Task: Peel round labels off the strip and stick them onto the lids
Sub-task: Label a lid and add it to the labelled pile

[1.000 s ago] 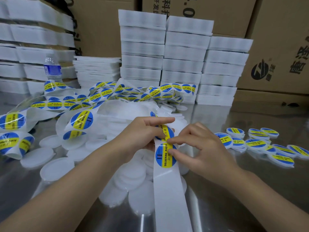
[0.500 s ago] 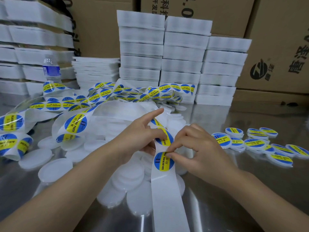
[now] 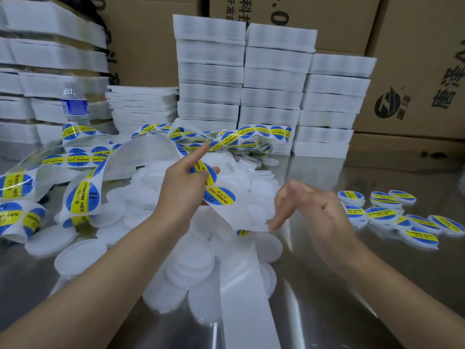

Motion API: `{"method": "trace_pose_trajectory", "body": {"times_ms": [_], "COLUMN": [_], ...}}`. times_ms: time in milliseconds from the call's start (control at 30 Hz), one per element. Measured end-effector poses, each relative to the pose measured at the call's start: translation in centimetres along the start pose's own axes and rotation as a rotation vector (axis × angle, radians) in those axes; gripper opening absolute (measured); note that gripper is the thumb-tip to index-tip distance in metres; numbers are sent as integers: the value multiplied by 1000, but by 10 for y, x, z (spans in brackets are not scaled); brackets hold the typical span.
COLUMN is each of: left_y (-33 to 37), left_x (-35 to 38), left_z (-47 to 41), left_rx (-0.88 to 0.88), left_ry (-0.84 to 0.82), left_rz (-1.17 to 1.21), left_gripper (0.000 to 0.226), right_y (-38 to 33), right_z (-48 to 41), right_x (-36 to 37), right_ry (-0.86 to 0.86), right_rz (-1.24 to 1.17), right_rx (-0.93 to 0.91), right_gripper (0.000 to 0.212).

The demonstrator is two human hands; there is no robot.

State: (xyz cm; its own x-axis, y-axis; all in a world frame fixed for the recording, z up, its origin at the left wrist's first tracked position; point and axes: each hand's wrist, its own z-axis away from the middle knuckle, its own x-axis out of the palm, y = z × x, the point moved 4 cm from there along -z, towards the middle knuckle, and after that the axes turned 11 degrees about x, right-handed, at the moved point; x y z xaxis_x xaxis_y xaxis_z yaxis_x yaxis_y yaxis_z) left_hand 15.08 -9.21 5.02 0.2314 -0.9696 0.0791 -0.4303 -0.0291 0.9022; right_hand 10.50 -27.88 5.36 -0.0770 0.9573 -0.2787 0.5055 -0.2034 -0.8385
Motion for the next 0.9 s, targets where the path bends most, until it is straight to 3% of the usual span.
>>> {"method": "trace_pose_trajectory", "body": {"times_ms": [167, 267, 333, 433, 500, 600, 900], "left_y": [-1, -2, -1, 1, 2, 2, -2], "left_x": [0, 0, 0, 4, 6, 11, 19], "left_z": [-1, -1, -1, 2, 4, 6, 12], "left_rx": [-31, -37, -26, -18, -21, -23, -27], "left_ry": [20, 4, -17, -64, -107, -176, -334], "left_rz": [60, 30, 19, 34, 35, 19, -71], "left_gripper": [54, 49, 46, 44, 43, 44, 46], "right_y": [6, 13, 19, 36, 43, 46, 44], "right_z": [-9, -11, -11, -9, -7, -5, -3], "right_x": [-14, -19, -17, -12, -7, -3, 2], "right_ry": [151, 222, 159, -12, -99, -175, -158], "right_rz": [-186, 10, 230, 545, 649, 699, 752], "right_rx": [140, 222, 298, 465, 473, 445, 398], "right_gripper": [59, 35, 13, 53, 70, 76, 81]}}
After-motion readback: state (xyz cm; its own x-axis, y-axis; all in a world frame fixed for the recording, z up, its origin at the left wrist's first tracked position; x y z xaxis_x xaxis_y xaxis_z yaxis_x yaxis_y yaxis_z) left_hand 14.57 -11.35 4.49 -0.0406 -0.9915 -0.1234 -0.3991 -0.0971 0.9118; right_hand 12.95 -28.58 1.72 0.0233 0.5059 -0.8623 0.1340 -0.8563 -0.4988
